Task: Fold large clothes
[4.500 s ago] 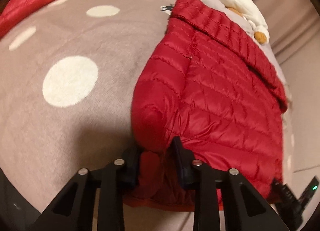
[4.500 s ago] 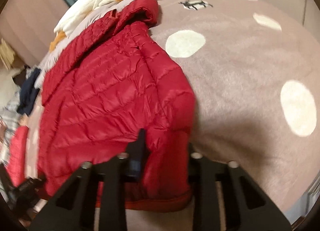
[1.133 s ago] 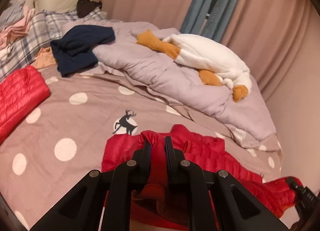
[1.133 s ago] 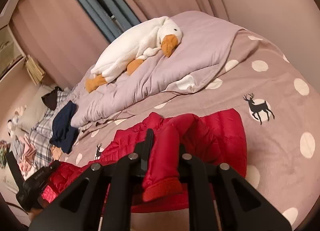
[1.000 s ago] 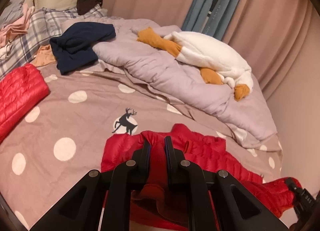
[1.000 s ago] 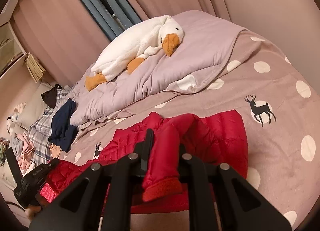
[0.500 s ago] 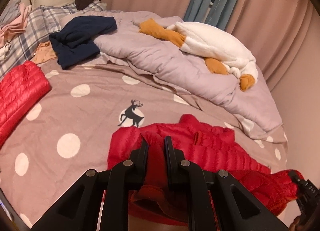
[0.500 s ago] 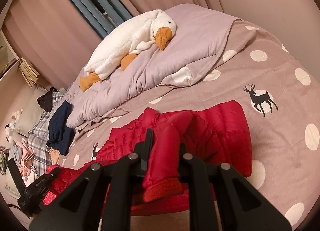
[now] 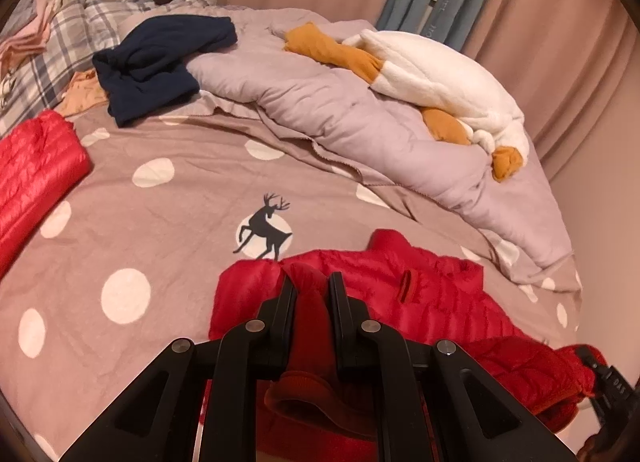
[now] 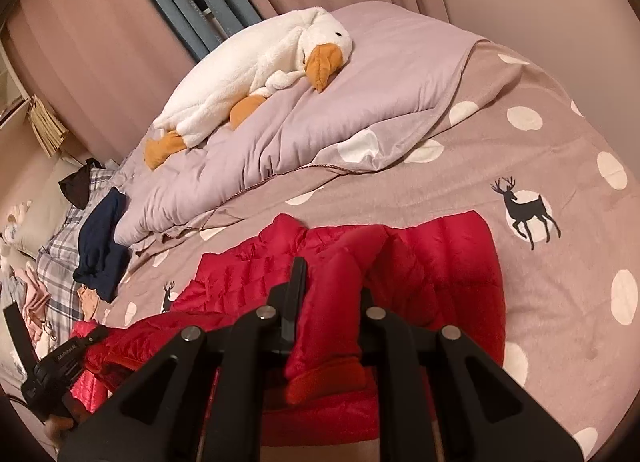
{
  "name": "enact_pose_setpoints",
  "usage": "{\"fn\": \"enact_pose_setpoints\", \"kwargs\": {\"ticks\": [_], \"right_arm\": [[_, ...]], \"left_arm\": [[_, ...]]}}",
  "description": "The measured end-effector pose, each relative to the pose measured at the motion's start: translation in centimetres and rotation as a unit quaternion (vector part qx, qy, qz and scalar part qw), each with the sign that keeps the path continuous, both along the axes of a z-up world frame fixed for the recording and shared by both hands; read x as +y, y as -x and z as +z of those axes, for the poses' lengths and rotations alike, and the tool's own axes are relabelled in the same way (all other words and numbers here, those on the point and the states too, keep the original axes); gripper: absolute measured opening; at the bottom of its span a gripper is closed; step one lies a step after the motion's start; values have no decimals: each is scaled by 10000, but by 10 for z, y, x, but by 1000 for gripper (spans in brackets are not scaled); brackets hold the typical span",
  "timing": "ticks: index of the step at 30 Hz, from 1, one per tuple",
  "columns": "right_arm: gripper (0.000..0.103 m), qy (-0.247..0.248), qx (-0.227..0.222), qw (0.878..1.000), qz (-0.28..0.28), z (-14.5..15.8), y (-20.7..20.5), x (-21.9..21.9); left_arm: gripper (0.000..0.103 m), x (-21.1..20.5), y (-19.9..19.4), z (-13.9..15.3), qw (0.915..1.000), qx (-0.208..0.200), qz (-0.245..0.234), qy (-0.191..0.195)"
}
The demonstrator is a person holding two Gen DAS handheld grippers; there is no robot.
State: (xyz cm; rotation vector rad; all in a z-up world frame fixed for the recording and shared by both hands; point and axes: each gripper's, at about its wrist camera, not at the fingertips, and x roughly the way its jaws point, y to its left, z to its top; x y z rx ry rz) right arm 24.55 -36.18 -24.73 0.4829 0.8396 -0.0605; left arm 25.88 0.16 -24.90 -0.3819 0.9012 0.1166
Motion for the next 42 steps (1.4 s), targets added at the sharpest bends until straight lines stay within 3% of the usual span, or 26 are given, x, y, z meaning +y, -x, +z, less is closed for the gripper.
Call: {"fn": "enact_pose_setpoints", "kwargs": {"ticks": [13, 19, 26, 29, 32, 33, 34, 36, 39, 42], "right_arm": [[19, 19, 136, 9999, -36, -10, -25, -5], [21, 45, 251, 9996, -71, -15, -33, -8], [22, -16, 338, 9993, -147, -18, -40, -8], [24, 23, 370, 9992, -129, -19, -42, -7], [32, 5, 360, 9992, -167, -20, -41, -8], [42, -19, 353, 9992, -192, -20, -41, -8], [53, -30, 355, 9991, -237, -20, -40, -9], [64, 28, 359, 9990, -246, -18, -40, -8], [70, 193, 307, 9992, -174, -14, -40, -3], [81, 314, 305, 9990, -122, -10, -41, 1]], "left_arm": [[10, 10, -24, -15, 9995, 190, 160, 174], [10, 7, -33, -22, 9994, 324, 142, 57], [14, 14, -39, -28, 9985, 493, 173, 171], [24, 15, -39, -29, 9986, 460, 213, 145], [46, 16, -36, -29, 9990, 381, 238, 67], [52, 18, -35, -29, 9990, 354, 254, 60], [54, 20, -34, -29, 9990, 333, 272, 72], [60, 23, -34, -28, 9989, 352, 284, 131], [61, 25, -32, -24, 9990, 270, 316, 131], [66, 24, -29, -17, 9989, 239, 382, -139]]}}
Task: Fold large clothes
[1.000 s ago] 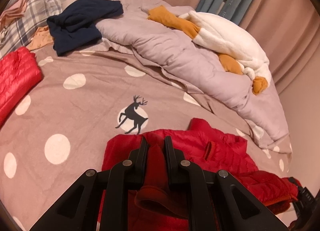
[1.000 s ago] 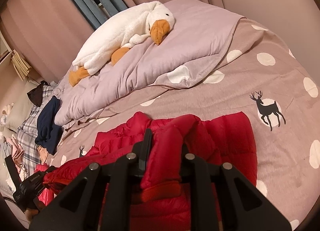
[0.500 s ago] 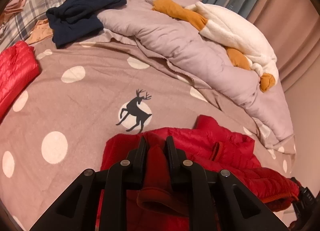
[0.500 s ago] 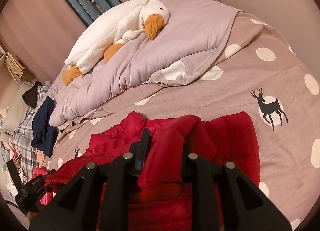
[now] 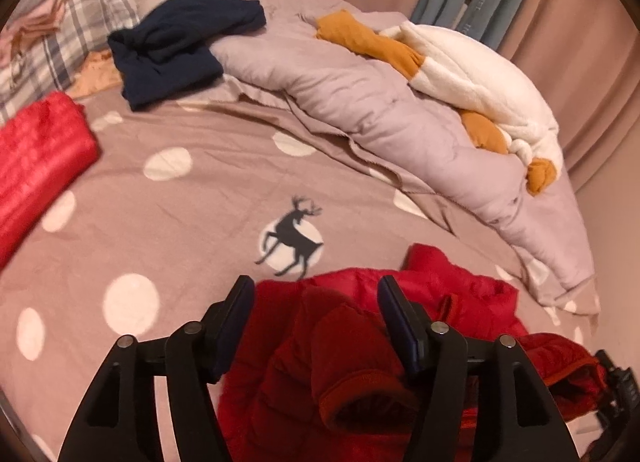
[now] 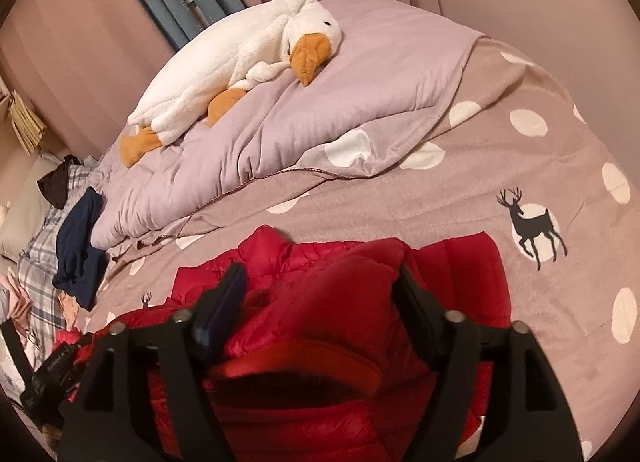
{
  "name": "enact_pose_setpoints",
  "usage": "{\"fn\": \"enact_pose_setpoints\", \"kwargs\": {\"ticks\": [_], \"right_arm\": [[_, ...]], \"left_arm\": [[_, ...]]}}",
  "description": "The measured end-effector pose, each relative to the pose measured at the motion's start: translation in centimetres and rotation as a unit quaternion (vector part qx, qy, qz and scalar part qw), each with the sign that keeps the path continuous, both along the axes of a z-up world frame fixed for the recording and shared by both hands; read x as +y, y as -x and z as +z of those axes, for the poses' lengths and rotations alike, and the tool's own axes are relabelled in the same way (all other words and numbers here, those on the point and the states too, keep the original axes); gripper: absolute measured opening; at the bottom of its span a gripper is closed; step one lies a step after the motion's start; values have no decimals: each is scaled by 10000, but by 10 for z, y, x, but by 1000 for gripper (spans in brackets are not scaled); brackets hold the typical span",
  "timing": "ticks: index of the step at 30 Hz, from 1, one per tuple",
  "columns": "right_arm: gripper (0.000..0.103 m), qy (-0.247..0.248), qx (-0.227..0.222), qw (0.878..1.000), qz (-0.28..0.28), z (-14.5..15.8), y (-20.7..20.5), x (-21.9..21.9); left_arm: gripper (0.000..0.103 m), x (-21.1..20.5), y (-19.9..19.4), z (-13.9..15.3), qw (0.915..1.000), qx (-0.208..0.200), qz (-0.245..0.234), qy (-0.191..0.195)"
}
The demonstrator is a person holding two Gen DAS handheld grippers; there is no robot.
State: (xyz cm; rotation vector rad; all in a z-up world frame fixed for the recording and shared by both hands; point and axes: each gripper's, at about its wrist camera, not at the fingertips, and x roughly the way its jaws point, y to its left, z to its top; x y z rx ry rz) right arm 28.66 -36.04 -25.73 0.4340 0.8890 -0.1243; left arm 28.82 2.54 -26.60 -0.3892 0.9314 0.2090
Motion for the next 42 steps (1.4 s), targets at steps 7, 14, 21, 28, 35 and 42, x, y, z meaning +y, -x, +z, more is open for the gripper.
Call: {"fn": "enact_pose_setpoints", "kwargs": {"ticks": [7, 14, 21, 28, 35, 42], "right_arm": [[92, 407, -324, 9986, 26, 25, 9, 5], [100, 738, -514, 9959, 33, 35, 9, 8], [100, 512, -516, 9973, 128, 23, -2, 13], [96, 575, -165, 9979, 233, -42, -50, 24], [102, 633, -71, 9974, 328, -122, -66, 31], [103, 865, -556, 9946, 161, -134, -65, 37]], "left_arm": [[73, 10, 12, 23, 9983, -424, 293, -280], [90, 10, 10, 27, 9962, -564, 355, -558], [90, -13, -7, 13, 9973, -626, -104, -364], [86, -51, -55, -49, 9973, -412, -423, -439], [93, -67, -57, -112, 9958, -536, -296, -677], [97, -70, -54, -118, 9930, -811, -61, -853]]}}
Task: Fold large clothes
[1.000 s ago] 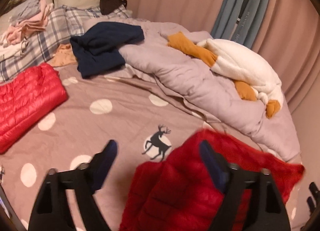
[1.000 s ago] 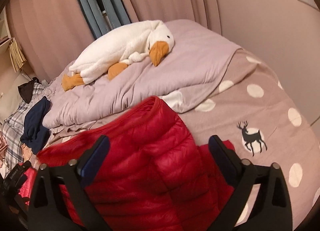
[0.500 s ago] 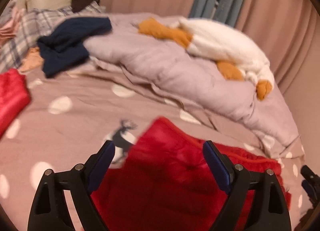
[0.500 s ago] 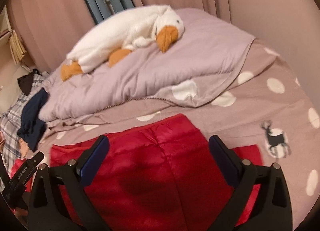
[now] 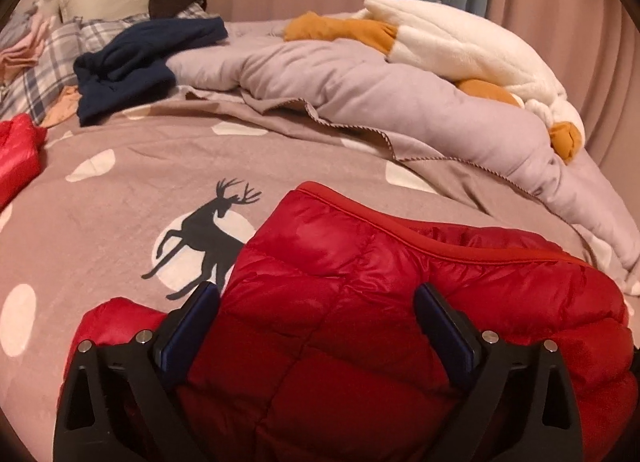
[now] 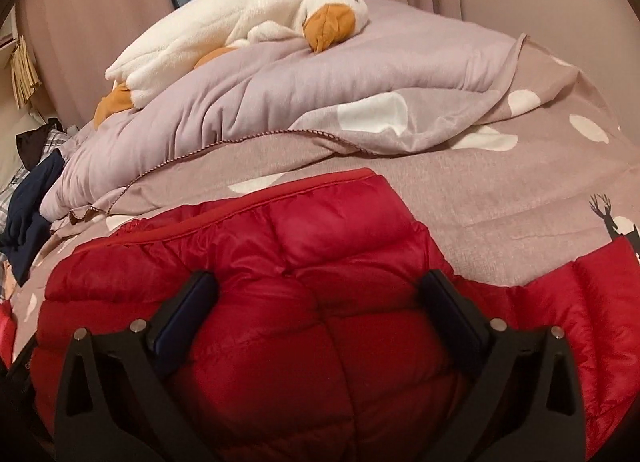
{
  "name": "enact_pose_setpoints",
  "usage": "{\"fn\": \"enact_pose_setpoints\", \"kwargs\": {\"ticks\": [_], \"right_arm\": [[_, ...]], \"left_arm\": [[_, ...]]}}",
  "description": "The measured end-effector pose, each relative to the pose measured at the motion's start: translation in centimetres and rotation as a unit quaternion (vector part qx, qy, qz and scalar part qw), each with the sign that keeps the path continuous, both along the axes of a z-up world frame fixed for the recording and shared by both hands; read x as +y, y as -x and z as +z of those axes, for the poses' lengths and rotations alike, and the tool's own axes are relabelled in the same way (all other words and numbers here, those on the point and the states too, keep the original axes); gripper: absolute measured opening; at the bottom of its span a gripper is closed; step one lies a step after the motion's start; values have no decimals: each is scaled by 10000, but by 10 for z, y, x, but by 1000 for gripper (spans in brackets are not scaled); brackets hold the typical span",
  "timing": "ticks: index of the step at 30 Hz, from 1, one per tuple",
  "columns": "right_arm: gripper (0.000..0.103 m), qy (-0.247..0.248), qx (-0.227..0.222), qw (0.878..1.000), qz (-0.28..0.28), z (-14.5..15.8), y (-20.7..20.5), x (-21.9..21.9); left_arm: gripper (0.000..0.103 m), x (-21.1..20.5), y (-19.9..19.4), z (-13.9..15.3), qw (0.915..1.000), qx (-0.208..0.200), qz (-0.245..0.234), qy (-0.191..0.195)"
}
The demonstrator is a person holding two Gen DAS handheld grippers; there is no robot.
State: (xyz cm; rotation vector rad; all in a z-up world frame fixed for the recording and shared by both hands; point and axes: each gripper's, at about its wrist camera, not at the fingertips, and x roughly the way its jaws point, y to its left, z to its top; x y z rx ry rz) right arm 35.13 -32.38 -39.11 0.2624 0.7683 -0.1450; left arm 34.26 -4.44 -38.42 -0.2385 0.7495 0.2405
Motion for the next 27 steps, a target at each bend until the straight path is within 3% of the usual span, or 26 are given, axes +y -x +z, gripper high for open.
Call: {"fn": "enact_pose_setpoints", "kwargs": {"ticks": [5, 27], "right_arm": [[103, -186, -289, 9994, -5, -6, 3, -5], [103, -240, -380, 9990, -3, -11, 4, -6]], "left_arm": [[99, 3, -4, -5, 9999, -65, 16, 85], [101, 3, -6, -13, 9998, -73, 47, 169]]}}
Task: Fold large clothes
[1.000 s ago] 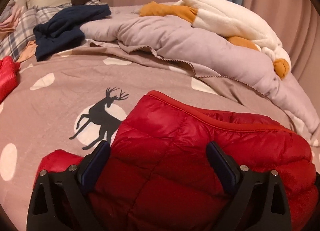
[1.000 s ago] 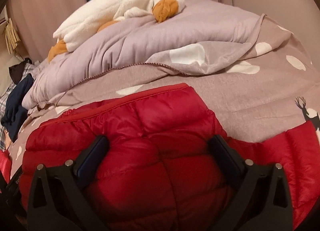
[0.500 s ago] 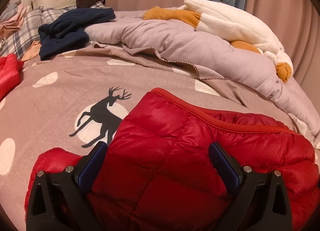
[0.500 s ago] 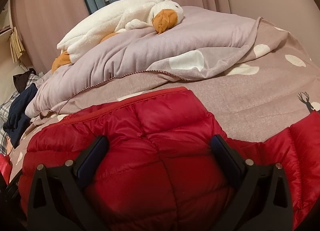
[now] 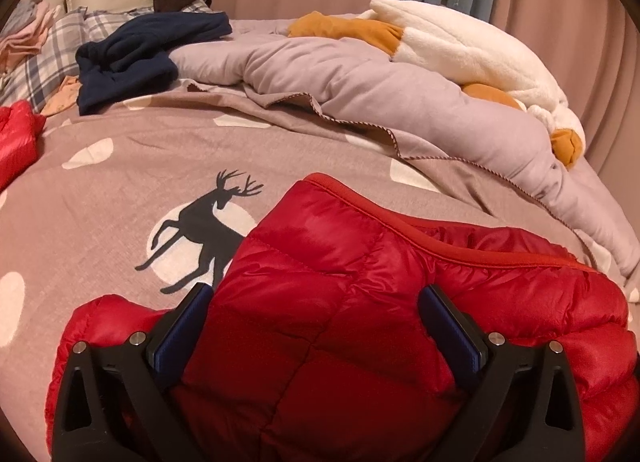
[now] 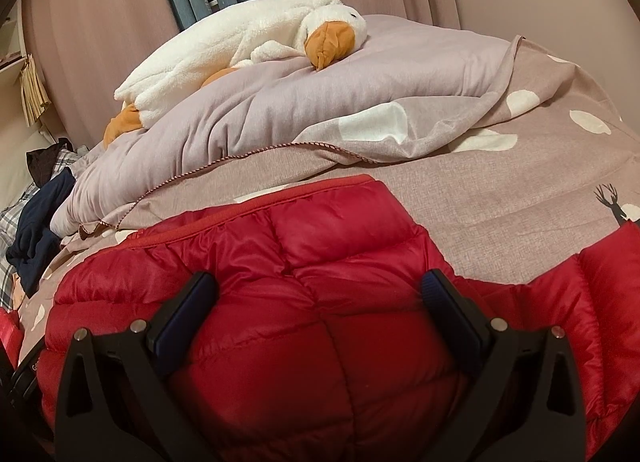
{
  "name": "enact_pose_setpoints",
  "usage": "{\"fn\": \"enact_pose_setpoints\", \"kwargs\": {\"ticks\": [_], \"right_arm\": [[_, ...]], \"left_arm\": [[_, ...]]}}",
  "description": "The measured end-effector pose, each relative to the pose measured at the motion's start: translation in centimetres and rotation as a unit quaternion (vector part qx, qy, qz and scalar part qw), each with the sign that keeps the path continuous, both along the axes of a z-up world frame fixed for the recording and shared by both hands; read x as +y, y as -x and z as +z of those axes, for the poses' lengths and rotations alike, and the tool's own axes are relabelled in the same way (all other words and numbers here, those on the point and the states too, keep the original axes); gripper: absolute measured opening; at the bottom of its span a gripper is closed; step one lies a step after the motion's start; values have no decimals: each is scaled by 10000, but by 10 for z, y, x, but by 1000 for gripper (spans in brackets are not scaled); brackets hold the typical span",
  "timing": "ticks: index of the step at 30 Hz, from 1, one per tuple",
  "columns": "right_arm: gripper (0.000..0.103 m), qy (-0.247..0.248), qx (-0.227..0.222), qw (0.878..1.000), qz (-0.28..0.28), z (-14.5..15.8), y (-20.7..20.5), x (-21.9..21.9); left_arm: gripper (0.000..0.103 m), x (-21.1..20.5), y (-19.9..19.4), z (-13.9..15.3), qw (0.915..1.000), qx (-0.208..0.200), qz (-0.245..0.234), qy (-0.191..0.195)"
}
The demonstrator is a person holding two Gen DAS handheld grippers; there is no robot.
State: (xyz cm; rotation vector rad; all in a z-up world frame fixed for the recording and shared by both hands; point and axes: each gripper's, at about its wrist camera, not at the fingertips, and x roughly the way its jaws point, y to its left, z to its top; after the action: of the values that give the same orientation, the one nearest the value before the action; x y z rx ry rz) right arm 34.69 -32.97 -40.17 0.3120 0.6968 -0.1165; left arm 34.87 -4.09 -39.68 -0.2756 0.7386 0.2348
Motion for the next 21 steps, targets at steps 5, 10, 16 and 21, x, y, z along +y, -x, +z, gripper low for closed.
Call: {"fn": "enact_pose_setpoints", "kwargs": {"ticks": [5, 10, 16, 21], "right_arm": [[103, -57, 168, 9998, 16, 5, -3, -2], [102, 283, 1078, 9936, 196, 24, -14, 6], [98, 464, 400, 9965, 575, 100, 17, 17], [97, 111, 311, 9967, 744, 120, 35, 37]], "left_arm": [[101, -3, -2, 2, 9997, 171, 62, -158], [101, -4, -1, 16, 9944, 984, -9, -394], [80, 14, 31, 66, 9934, 1143, -35, -94], [60, 31, 74, 76, 9951, 885, 354, -257]]}}
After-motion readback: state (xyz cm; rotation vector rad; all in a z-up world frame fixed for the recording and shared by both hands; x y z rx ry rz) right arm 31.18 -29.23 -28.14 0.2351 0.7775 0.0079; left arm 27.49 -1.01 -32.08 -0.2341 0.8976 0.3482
